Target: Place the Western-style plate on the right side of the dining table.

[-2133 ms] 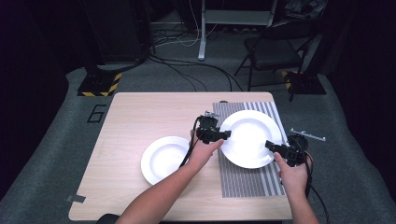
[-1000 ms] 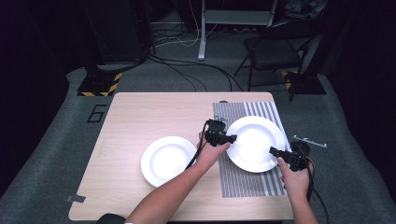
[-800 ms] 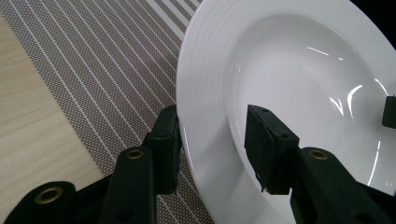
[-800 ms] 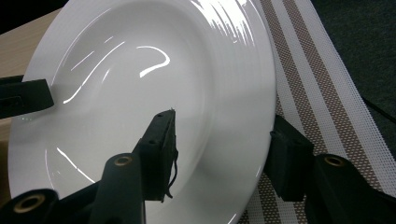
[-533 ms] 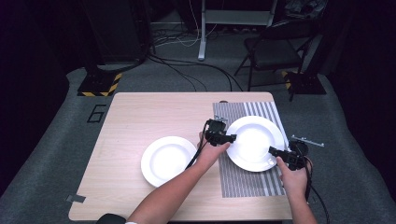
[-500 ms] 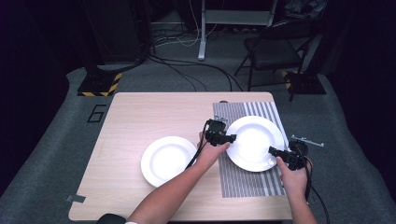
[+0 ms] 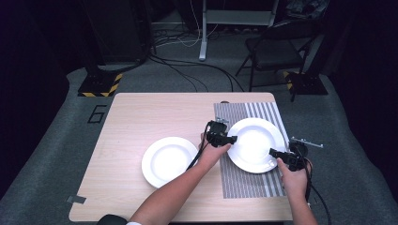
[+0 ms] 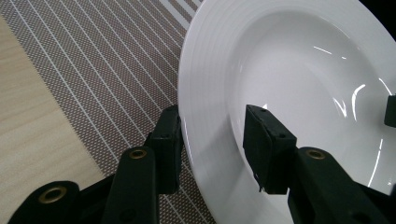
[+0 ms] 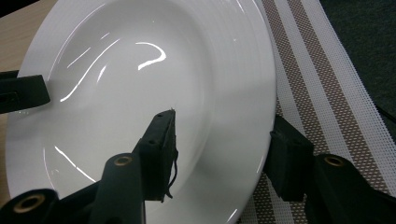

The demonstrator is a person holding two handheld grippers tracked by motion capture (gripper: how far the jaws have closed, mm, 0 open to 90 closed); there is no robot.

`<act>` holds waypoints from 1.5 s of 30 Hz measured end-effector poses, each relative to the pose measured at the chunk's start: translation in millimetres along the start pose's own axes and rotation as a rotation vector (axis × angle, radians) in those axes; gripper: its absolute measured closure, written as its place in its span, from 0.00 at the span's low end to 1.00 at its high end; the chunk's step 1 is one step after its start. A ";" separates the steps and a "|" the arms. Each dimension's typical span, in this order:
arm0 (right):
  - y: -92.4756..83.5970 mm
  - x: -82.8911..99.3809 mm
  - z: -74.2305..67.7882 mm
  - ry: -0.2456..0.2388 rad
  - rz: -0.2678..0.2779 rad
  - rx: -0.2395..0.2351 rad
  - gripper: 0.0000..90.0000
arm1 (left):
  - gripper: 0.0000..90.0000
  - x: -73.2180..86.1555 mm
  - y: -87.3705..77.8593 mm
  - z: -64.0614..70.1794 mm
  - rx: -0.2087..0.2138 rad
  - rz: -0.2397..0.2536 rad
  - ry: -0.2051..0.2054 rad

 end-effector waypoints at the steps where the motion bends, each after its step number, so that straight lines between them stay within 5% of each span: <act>1: 0.6 0.6 0.3 -0.004 -0.001 0.001 0.54 | 0.65 1.1 1.1 -0.7 -0.002 -0.002 -0.002; 45: 28.5 10.2 17.5 0.000 -0.041 0.051 0.55 | 0.66 18.8 27.6 -11.6 0.000 -0.035 -0.012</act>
Point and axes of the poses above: each handheld gripper's, and its own axes: y roughly forward along the jaws, x roughly out of its underside, z roughly to its right, the point moved 6 cm from there along y, roughly forward along the jaws, and after that the axes turned 10 degrees about z, right-handed, at the moved point
